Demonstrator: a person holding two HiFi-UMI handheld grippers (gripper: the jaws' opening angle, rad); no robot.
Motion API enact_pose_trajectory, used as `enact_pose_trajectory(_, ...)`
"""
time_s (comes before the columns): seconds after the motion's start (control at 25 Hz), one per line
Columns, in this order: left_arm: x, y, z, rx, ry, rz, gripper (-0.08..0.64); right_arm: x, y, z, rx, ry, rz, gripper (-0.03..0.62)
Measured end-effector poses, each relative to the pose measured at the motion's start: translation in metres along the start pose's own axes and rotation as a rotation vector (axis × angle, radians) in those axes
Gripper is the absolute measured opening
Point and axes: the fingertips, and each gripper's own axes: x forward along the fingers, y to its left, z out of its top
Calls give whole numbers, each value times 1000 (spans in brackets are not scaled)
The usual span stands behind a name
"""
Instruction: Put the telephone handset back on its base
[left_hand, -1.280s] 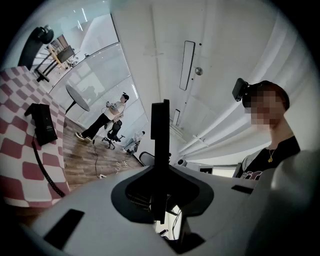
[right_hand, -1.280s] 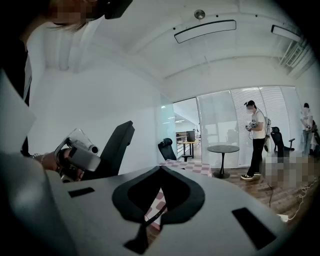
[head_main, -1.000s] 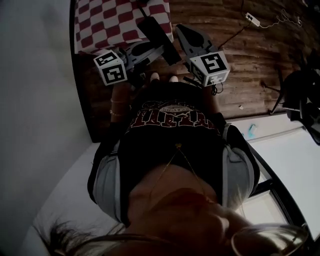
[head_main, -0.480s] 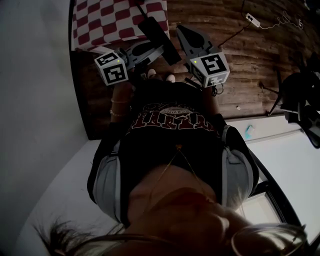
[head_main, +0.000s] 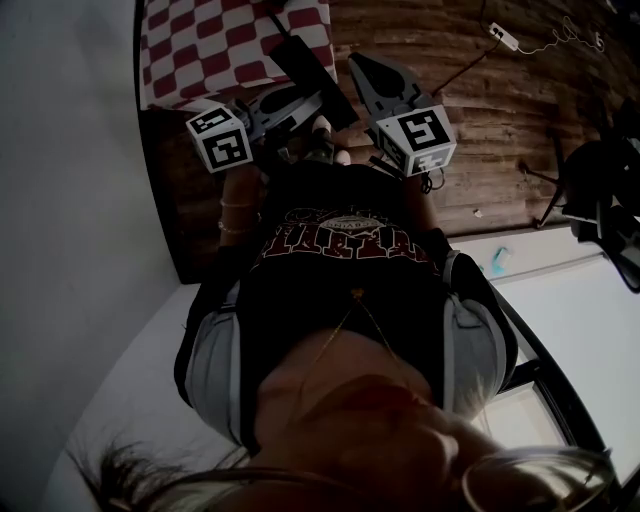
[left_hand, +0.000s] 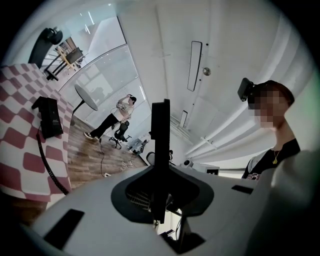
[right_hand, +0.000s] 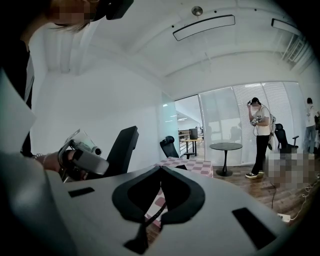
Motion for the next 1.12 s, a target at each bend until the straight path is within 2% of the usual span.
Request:
enact_pose_trajectory(0.12, 8, 12, 15, -7, 7, -12, 81, 11, -15, 6, 2, -2, -19, 18)
enact_pose_trajectory(0.28, 21, 70, 68, -36, 32, -39, 81, 74, -60, 15, 15, 13, -67, 17)
enact_pose_trajectory(0.36, 23, 81, 80, -37, 37, -49, 81, 88, -67, 20, 11, 12, -73, 18)
enact_pose_trajectory(0.84, 26, 71, 80, -16, 54, -69, 81, 82, -65, 38, -24, -24, -75, 18)
enact_pose_trajectory(1.12, 29, 96, 87, -49, 87, -91, 80, 101, -76, 27, -6, -11, -106, 18)
